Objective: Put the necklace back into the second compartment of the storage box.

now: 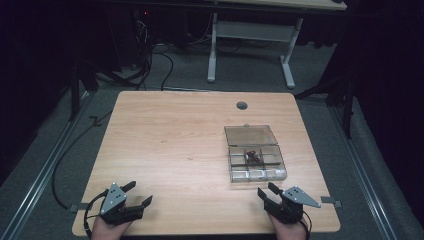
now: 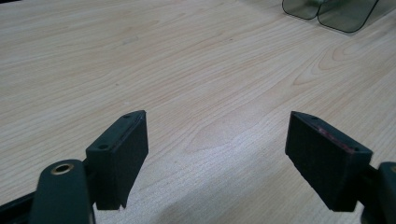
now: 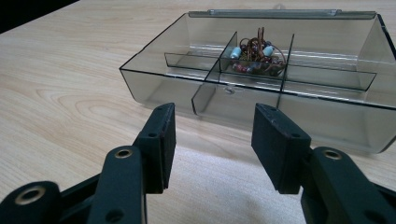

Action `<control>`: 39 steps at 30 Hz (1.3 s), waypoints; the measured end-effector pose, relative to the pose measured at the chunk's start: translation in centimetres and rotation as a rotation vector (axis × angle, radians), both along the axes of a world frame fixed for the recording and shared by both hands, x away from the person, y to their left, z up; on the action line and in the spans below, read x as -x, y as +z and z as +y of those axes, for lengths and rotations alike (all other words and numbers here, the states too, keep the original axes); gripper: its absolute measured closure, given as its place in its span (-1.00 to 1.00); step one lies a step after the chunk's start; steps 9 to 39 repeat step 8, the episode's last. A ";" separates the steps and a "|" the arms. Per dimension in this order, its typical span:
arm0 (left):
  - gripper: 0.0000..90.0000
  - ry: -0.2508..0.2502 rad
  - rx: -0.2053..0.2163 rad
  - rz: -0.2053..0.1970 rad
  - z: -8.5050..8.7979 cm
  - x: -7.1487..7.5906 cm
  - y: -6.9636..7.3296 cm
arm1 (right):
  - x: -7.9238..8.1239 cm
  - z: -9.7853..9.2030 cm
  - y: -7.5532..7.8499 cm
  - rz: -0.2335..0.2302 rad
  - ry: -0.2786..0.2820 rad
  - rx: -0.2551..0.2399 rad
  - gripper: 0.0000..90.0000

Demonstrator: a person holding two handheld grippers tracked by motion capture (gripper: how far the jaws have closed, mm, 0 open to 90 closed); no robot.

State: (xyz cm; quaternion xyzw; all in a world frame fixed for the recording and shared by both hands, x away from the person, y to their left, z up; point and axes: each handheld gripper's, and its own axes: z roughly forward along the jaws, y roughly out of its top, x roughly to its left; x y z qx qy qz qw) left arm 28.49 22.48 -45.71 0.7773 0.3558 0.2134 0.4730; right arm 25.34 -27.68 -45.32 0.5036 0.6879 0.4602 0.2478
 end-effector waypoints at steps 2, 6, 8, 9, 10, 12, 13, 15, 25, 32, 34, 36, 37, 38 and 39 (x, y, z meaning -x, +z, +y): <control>-0.51 -0.003 -0.004 -0.002 0.0 0.1 0.0 | 0.0 0.0 0.0 0.000 0.001 0.004 0.12; -0.51 -0.015 -0.018 -0.009 -0.1 0.4 0.0 | -0.2 0.1 0.0 0.010 0.001 0.008 0.12; -0.52 -0.016 -0.029 -0.010 -0.2 0.5 -0.1 | -0.3 0.1 0.0 0.011 -0.004 0.006 0.12; -0.52 -0.016 -0.029 -0.010 -0.2 0.5 -0.1 | -0.3 0.1 0.0 0.011 -0.004 0.006 0.12; -0.52 -0.016 -0.029 -0.010 -0.2 0.5 -0.1 | -0.3 0.1 0.0 0.011 -0.004 0.006 0.12; -0.52 -0.016 -0.029 -0.010 -0.2 0.5 -0.1 | -0.3 0.1 0.0 0.011 -0.004 0.006 0.12; -0.52 -0.016 -0.029 -0.010 -0.2 0.5 -0.1 | -0.3 0.1 0.0 0.011 -0.004 0.006 0.12; -0.52 -0.016 -0.029 -0.010 -0.2 0.5 -0.1 | -0.3 0.1 0.0 0.011 -0.004 0.006 0.12; -0.52 -0.016 -0.029 -0.010 -0.2 0.5 -0.1 | -0.3 0.1 0.0 0.011 -0.004 0.006 0.12; -0.52 -0.016 -0.029 -0.010 -0.2 0.5 -0.1 | -0.3 0.1 0.0 0.011 -0.004 0.006 0.12; -0.52 -0.016 -0.029 -0.010 -0.2 0.5 -0.1 | -0.3 0.1 0.0 0.011 -0.004 0.006 0.12; -0.52 -0.016 -0.029 -0.010 -0.2 0.5 -0.1 | -0.3 0.1 0.0 0.011 -0.004 0.006 0.12; -0.52 -0.016 -0.029 -0.010 -0.2 0.5 -0.1 | -0.3 0.1 0.0 0.011 -0.004 0.006 0.12; -0.52 -0.016 -0.029 -0.010 -0.2 0.5 -0.1 | -0.3 0.1 0.0 0.011 -0.004 0.006 0.12; -0.52 -0.016 -0.029 -0.010 -0.2 0.5 -0.1 | -0.3 0.1 0.0 0.011 -0.004 0.006 0.12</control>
